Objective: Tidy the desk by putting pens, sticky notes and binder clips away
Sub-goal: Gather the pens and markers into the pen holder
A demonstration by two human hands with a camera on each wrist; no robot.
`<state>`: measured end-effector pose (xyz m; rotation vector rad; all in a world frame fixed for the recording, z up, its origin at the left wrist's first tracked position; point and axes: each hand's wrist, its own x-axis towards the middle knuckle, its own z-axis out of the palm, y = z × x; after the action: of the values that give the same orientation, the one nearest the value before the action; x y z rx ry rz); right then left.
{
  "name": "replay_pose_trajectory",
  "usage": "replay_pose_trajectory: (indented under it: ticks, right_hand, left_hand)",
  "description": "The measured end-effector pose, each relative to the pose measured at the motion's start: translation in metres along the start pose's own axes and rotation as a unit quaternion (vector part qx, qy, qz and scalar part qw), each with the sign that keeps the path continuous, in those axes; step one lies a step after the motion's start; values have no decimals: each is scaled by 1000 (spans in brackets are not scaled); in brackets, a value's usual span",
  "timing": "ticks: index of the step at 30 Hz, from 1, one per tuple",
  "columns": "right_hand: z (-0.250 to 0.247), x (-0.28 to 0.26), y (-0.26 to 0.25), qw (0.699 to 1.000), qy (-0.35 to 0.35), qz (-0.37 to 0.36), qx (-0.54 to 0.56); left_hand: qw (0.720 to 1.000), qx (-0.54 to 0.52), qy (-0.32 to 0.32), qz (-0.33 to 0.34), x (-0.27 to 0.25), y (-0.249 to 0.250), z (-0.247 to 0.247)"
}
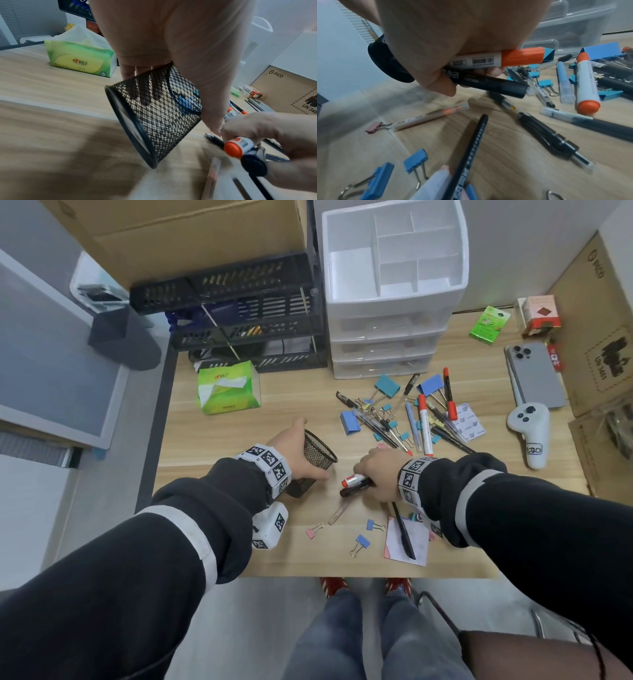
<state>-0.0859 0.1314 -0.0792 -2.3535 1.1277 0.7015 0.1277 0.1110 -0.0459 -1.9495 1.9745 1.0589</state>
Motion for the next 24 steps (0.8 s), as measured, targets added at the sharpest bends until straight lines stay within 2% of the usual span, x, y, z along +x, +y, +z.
replay_pose_trajectory:
  ticks: [3, 10, 19, 24]
  right_hand:
    - [-1, 4, -4, 1000, 11, 0, 9]
    - [14, 23, -26, 997, -20, 1, 76]
    - [24, 30, -34, 999, -29, -3, 42]
    - [19, 25, -26, 999, 24, 13, 23]
  left_hand:
    - [1000, -2, 0, 1, -1, -5, 1]
    - [1000, -21, -2, -10, -6, -21, 10]
    - [1000, -21, -12, -17, -6, -32, 26]
    - [1000, -6, -12, -14, -5, -24, 22]
